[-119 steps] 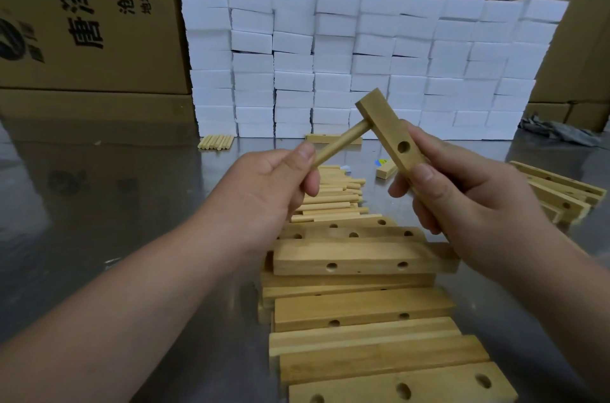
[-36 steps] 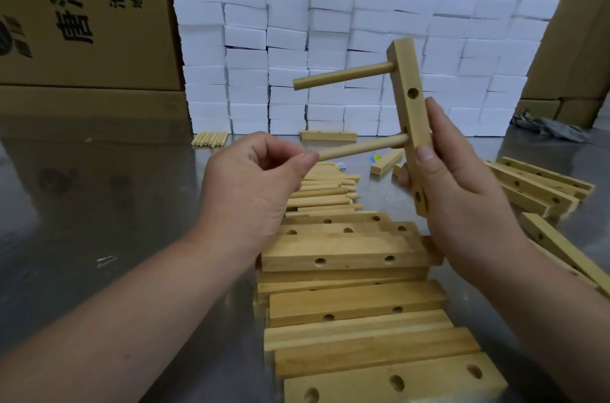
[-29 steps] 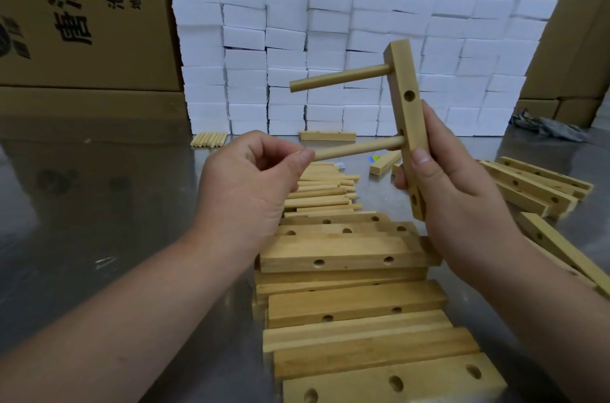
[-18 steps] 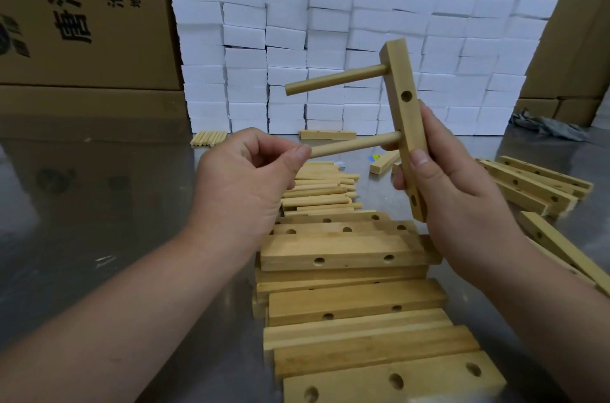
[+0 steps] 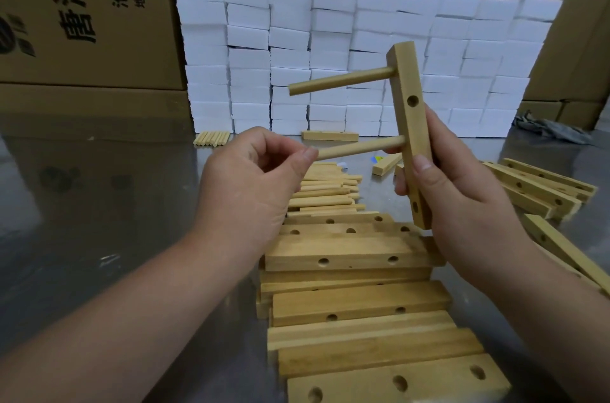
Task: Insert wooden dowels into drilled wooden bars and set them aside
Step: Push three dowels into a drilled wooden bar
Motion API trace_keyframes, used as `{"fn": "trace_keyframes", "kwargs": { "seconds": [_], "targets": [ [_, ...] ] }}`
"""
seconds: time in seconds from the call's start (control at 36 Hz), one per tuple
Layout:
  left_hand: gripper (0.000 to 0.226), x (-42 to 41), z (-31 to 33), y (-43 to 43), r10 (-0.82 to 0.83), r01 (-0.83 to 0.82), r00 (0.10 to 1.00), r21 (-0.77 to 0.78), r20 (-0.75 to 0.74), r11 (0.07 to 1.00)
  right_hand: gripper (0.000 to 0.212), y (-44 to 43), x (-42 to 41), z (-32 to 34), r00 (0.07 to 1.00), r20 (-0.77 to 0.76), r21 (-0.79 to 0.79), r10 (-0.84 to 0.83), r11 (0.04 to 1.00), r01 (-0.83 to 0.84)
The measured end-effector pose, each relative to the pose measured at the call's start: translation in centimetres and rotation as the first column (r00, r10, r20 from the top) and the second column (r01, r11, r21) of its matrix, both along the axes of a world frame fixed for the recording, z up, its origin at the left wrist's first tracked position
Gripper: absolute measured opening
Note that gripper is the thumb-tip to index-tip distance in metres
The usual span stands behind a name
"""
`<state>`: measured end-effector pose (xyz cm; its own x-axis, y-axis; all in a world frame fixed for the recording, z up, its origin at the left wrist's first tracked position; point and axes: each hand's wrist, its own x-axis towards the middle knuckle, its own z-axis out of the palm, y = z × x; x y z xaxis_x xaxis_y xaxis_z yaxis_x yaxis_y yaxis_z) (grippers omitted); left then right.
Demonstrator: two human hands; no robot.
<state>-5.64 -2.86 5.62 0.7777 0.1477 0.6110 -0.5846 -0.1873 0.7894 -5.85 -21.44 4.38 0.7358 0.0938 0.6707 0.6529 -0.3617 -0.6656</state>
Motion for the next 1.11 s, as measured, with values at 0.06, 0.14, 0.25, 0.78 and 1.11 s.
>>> {"fn": "trace_keyframes", "kwargs": {
  "seconds": [0.06, 0.14, 0.25, 0.78, 1.11],
  "targets": [
    [0.013, 0.0, -0.1, 0.0, -0.018, 0.016, 0.999, 0.038, 0.044, 0.999, 0.052, 0.0, -0.1, 0.1, 1.0, 0.011, -0.013, 0.006, 1.0, -0.006],
    [0.022, -0.2, -0.3, 0.0, -0.032, 0.003, 0.99, 0.212, 0.135, 0.977, 0.046, 0.2, -0.3, 0.2, 1.0, 0.023, -0.024, 0.013, 1.0, -0.013],
    [0.023, -0.5, -0.2, -0.1, -0.059, -0.078, 0.959, 0.457, 0.277, 0.886, 0.047, 0.3, -0.6, 0.2, 1.0, 0.015, -0.078, 0.005, 0.997, -0.004],
    [0.042, -0.8, 0.3, -0.2, -0.149, 0.153, 0.988, 0.267, -0.037, 0.951, 0.045, 0.6, -1.5, 0.8, 0.998, 0.018, -0.013, 0.064, 0.998, -0.063],
    [0.03, -0.4, 1.6, 1.4, -0.052, 0.053, 0.998, -0.034, 0.027, 0.998, 0.048, 0.1, -1.1, 0.5, 0.999, 0.013, 0.021, -0.031, 0.999, 0.03]
  ]
}}
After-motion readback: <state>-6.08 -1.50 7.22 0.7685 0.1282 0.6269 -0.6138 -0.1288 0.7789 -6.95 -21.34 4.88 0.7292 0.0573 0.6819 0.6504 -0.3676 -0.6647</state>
